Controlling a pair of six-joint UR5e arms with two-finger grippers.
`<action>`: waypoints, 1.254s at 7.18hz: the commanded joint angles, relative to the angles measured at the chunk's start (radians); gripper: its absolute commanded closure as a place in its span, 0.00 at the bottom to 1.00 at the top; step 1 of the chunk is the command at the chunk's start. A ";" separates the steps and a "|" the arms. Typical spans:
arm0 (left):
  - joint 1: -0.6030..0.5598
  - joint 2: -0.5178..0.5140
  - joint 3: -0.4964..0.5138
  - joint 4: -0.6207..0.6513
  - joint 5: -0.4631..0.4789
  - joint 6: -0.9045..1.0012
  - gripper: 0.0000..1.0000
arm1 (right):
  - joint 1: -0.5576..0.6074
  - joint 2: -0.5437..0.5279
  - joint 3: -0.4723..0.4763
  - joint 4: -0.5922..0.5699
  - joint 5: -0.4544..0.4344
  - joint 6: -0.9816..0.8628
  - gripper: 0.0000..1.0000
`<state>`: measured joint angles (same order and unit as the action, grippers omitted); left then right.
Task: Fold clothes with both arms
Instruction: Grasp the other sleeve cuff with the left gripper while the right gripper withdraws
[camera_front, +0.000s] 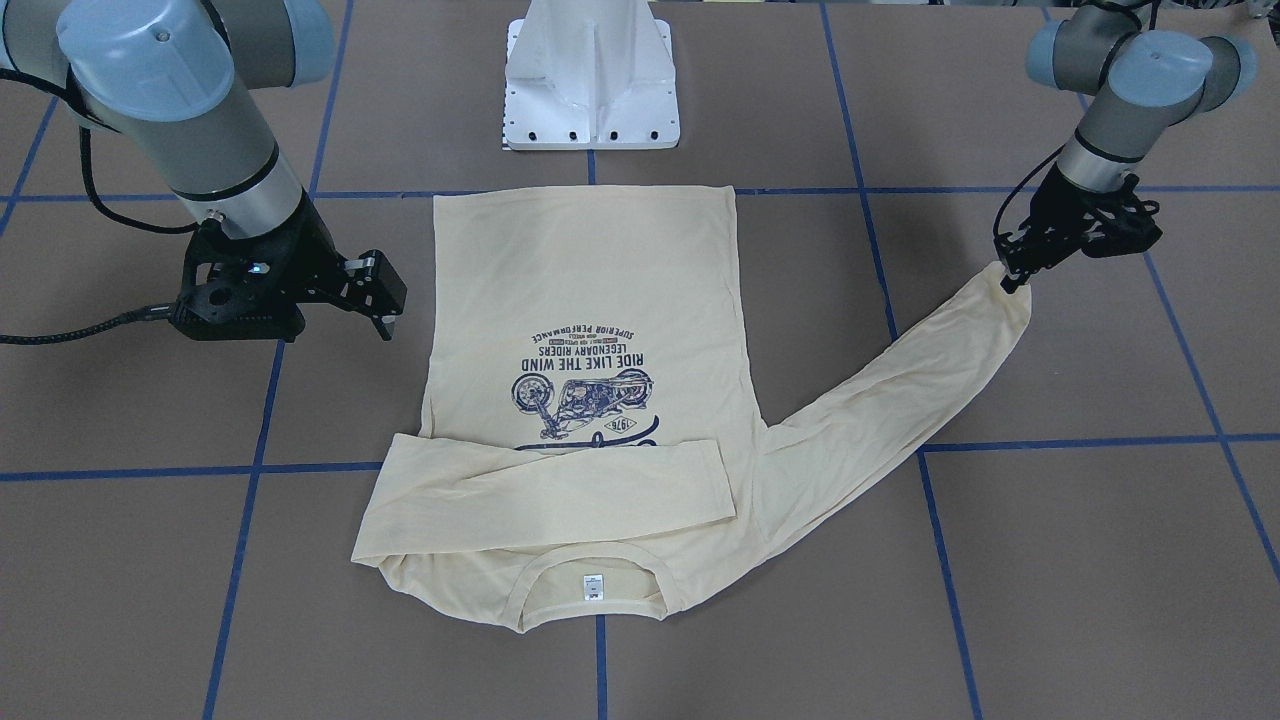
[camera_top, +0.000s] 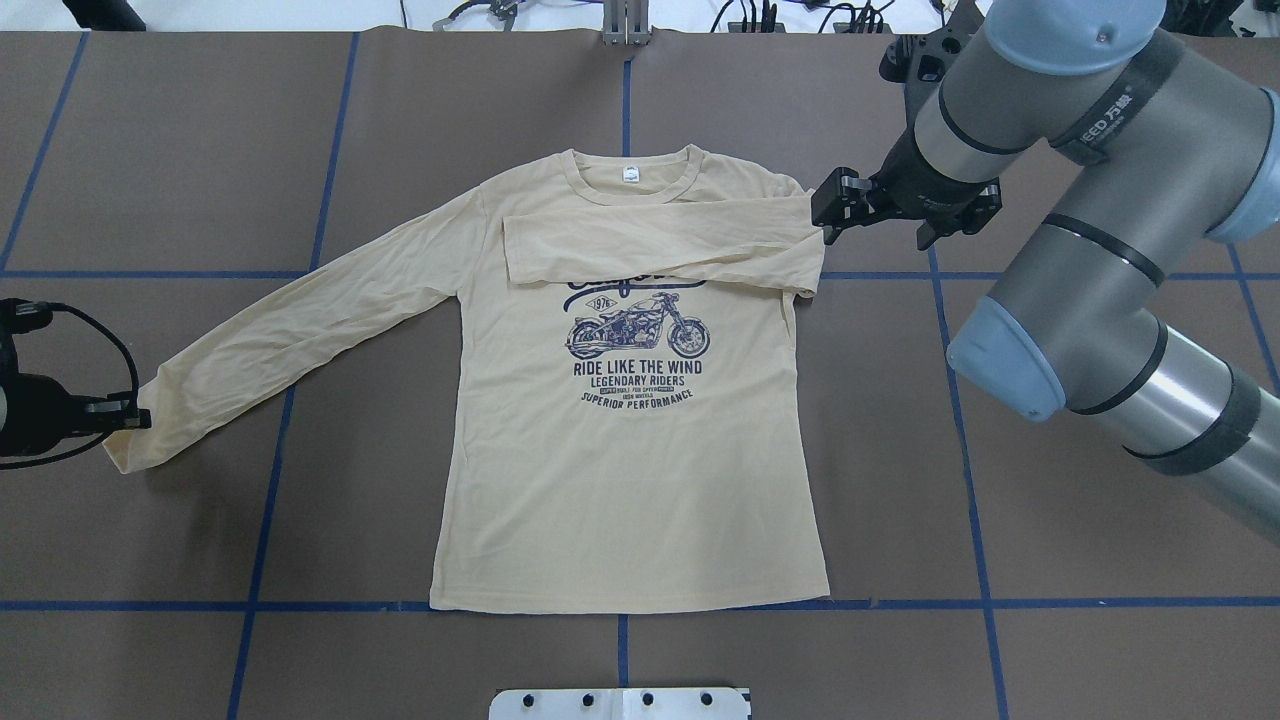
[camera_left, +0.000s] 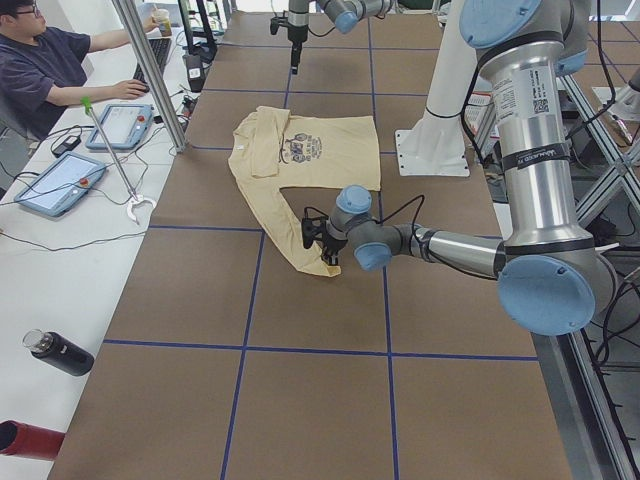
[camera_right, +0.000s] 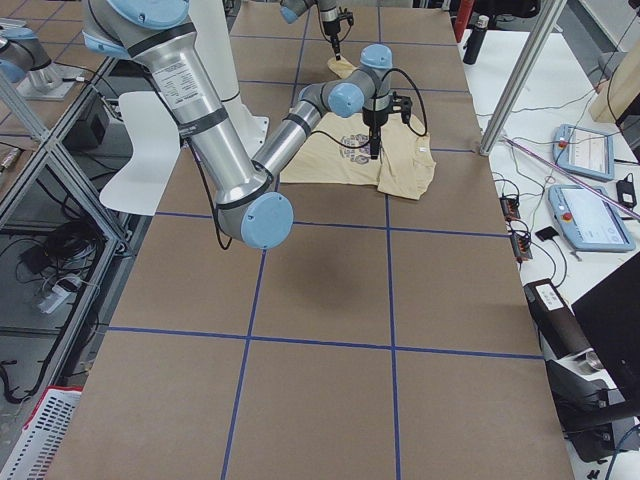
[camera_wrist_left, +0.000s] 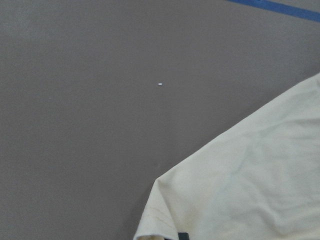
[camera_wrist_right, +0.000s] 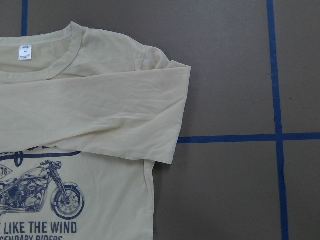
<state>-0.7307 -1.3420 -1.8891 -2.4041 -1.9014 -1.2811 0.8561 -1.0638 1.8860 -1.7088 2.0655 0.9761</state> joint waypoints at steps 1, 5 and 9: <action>-0.060 -0.102 -0.039 0.013 -0.059 -0.004 1.00 | 0.007 -0.097 0.062 0.000 0.001 -0.069 0.00; -0.171 -0.654 0.108 0.379 -0.126 -0.056 1.00 | 0.030 -0.221 0.085 0.002 0.001 -0.209 0.00; -0.118 -1.078 0.232 0.447 -0.219 -0.387 1.00 | 0.057 -0.277 0.087 0.003 0.008 -0.266 0.00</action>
<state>-0.8907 -2.2823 -1.7232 -1.9625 -2.1142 -1.5806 0.9080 -1.3293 1.9730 -1.7070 2.0681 0.7166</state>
